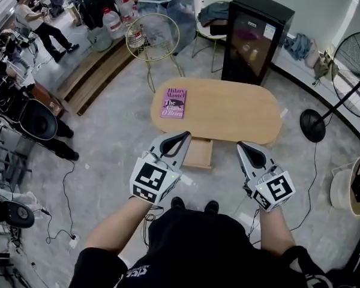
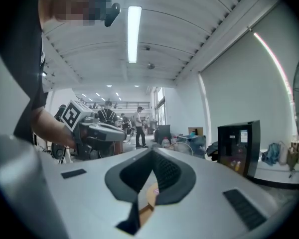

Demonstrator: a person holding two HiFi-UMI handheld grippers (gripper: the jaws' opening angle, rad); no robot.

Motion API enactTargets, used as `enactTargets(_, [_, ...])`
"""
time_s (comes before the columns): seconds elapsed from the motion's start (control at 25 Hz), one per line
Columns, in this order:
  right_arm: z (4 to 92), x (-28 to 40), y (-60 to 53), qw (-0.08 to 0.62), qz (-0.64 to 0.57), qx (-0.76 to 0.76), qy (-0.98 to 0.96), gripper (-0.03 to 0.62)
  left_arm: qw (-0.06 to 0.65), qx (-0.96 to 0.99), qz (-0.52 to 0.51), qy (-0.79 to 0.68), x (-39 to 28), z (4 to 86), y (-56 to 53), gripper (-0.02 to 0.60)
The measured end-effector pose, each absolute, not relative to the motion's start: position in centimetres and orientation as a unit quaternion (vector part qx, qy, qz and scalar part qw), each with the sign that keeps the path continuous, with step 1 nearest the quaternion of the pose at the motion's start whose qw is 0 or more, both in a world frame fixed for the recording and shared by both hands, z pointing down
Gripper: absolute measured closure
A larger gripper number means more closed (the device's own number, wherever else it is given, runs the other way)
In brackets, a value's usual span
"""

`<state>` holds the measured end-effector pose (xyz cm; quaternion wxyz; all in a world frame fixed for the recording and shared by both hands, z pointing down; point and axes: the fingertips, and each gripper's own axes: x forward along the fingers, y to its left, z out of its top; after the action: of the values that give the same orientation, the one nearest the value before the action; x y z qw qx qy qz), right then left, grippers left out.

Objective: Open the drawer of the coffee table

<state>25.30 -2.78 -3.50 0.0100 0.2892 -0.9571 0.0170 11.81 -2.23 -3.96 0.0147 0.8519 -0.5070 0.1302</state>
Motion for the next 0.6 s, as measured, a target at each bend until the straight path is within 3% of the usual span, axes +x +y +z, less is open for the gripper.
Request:
enactTargets(0.28, [-7.0, 24.3, -4.4, -0.041, 0.034, 0.324, -0.944, 0.589, 0.015, 0.812, 0.039, -0.582, 5.5, -7.2, -3.0, 0.572])
enactTargets(0.6, [-7.5, 21.9, -5.2, 0.000, 0.010, 0.340, -0.941, 0.591, 0.047, 0.785, 0.035, -0.617, -0.8, -5.0, -2.7, 0.572])
